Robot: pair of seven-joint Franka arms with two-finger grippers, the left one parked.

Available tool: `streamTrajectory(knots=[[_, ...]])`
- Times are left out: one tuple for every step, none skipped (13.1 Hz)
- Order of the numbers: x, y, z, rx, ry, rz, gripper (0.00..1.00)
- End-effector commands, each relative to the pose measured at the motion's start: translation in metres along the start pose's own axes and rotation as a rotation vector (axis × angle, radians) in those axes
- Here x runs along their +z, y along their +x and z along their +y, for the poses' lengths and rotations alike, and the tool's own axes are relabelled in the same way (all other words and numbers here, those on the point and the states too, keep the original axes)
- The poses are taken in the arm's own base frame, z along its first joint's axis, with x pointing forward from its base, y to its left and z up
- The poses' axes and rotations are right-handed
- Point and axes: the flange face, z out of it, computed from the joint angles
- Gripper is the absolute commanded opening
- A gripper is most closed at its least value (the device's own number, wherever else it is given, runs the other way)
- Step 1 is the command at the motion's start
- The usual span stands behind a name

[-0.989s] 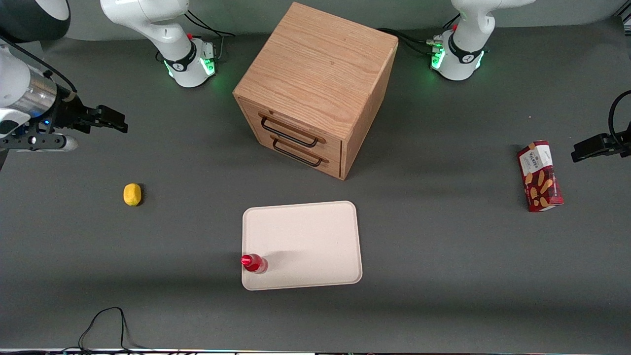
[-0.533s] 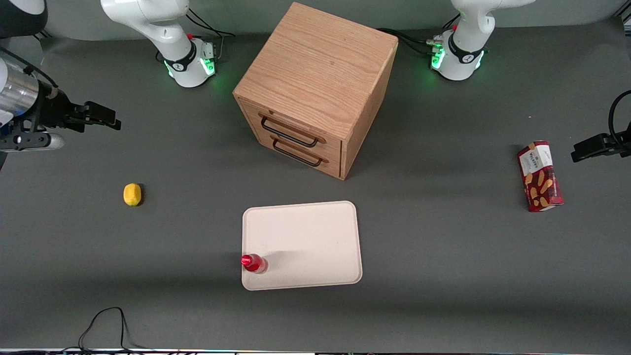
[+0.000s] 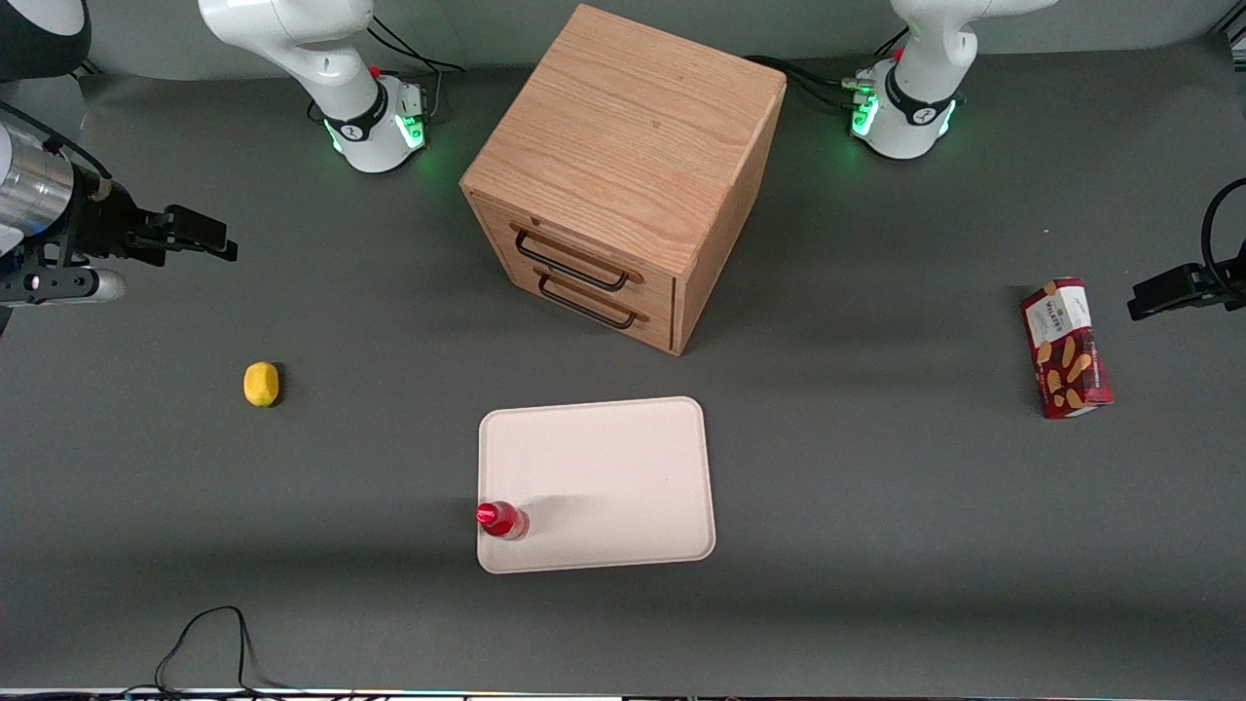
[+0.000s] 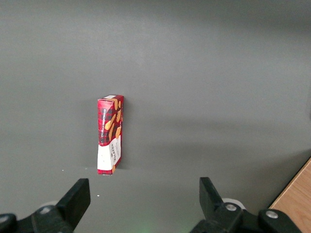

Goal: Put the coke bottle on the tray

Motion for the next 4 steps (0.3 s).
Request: streamTrajectory(knots=[[-0.0097, 0.0015, 0.0031, -0.019, -0.030, 0.005, 1.00], [-0.0110, 0.0002, 0.0031, -0.019, -0.030, 0.007, 1.00], [-0.0128, -0.0014, 0.0039, -0.018, -0.029, 0.007, 1.00], [-0.0144, -0.0009, 0.0059, -0.015, -0.027, 0.010, 1.00]])
